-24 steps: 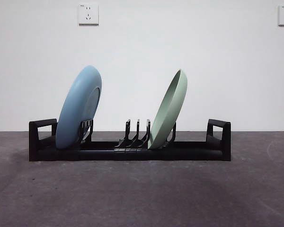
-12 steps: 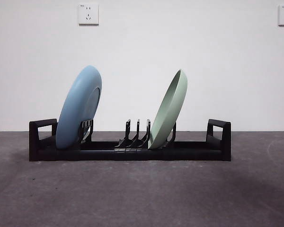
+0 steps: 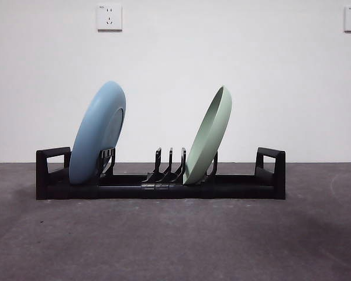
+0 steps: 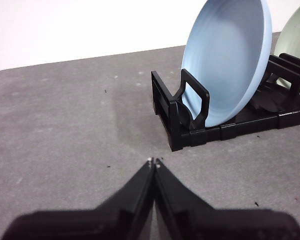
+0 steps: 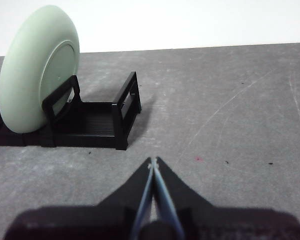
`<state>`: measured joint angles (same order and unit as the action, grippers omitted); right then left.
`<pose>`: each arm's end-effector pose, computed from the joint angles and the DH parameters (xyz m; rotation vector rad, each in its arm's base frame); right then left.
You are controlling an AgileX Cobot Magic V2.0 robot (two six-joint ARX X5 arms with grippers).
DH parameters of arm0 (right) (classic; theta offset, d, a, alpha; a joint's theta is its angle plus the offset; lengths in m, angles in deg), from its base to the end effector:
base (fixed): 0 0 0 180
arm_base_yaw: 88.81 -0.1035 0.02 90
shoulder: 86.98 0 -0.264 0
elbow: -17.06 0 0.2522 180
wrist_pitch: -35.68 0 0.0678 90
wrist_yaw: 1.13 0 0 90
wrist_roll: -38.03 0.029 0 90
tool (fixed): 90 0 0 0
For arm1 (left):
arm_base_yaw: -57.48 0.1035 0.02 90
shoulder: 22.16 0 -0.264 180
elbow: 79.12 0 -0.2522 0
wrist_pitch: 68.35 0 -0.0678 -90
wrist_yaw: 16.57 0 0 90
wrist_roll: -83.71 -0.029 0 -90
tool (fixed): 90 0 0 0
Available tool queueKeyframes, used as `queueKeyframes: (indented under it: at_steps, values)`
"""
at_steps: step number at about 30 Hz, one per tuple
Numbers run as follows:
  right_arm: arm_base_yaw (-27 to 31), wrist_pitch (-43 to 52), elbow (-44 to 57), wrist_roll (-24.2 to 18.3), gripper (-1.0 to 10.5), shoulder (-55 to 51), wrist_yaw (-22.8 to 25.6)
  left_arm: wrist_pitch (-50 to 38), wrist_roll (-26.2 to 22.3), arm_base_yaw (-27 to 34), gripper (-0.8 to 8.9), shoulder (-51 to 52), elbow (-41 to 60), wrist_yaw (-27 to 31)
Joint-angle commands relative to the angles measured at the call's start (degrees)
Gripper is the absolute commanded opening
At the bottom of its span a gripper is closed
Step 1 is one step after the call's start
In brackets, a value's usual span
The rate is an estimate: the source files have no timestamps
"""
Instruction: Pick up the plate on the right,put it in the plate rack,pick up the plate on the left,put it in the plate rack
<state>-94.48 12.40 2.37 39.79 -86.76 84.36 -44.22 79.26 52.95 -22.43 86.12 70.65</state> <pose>0.0951 0.0117 0.1527 0.0290 0.1567 0.1749 0.0952 -0.0090 0.1516 0.0799 0.1633 -0.1338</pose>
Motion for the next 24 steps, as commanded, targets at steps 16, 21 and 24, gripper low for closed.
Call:
queueKeyframes:
  at_steps: [16, 21, 24]
  values:
    - [-0.02, -0.74, 0.61, 1.62, 0.1, -0.13, 0.46, -0.07, 0.35, 0.13, -0.04, 0.17, 0.79, -0.24]
    - [-0.02, -0.74, 0.61, 1.62, 0.1, -0.13, 0.46, -0.07, 0.35, 0.13, -0.04, 0.17, 0.79, -0.24]
    - [-0.02, -0.74, 0.61, 1.62, 0.1, -0.13, 0.46, -0.07, 0.35, 0.13, -0.04, 0.17, 0.79, -0.24]
